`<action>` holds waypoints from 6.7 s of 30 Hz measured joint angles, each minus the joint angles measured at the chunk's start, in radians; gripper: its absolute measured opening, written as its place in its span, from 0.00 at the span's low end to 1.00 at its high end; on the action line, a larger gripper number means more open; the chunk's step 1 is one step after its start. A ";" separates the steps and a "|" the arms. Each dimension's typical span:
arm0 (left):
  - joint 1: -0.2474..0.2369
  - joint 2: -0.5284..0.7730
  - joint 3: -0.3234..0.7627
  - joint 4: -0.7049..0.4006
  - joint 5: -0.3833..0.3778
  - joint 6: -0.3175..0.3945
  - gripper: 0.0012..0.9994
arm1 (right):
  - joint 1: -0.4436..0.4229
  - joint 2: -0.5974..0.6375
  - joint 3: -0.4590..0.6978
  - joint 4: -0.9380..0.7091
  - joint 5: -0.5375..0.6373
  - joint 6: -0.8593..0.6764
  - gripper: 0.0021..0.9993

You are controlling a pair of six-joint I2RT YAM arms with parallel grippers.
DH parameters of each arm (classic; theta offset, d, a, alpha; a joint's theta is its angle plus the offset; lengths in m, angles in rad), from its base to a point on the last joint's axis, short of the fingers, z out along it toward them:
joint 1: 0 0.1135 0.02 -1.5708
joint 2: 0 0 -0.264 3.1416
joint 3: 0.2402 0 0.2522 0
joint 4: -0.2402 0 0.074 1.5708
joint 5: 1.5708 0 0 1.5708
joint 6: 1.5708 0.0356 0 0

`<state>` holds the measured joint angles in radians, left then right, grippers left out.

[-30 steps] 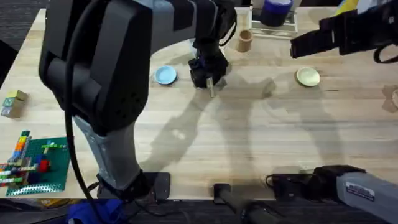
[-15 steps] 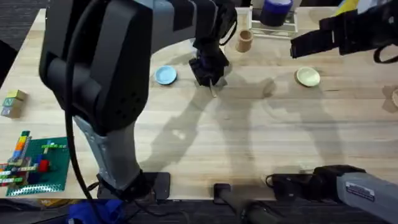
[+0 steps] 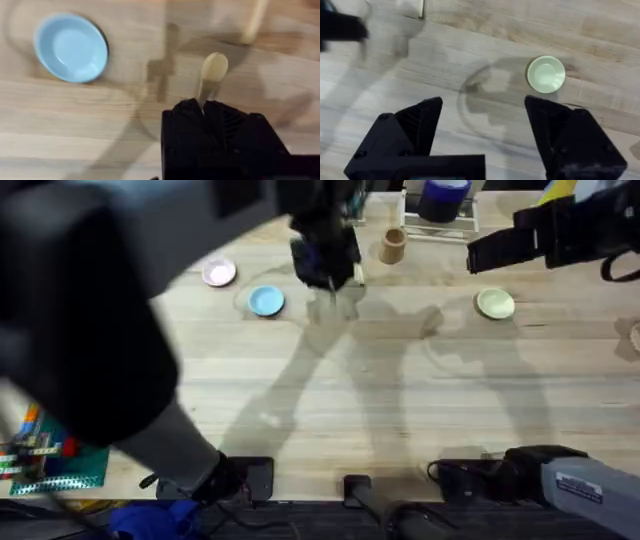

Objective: Pick up a utensil and set it on the pink plate, then put the other utensil in the container.

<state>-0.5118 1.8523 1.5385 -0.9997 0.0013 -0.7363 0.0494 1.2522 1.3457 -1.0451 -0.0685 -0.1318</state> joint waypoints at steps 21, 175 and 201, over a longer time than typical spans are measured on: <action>0.395 -0.354 0.014 -0.217 -0.074 0.478 0.04 | 0.000 0.000 0.000 0.000 0.000 0.000 1.00; 0.630 -0.509 -0.408 0.281 0.736 1.620 1.00 | 0.264 0.025 0.108 -0.083 0.128 0.439 1.00; 0.630 -0.509 -0.408 0.278 0.736 1.620 1.00 | 0.417 0.725 0.510 0.055 0.258 0.535 1.00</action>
<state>0.1184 1.3430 1.1301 -0.7212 0.7372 0.8837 0.4669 1.9776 1.8553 -0.9902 0.1895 0.4031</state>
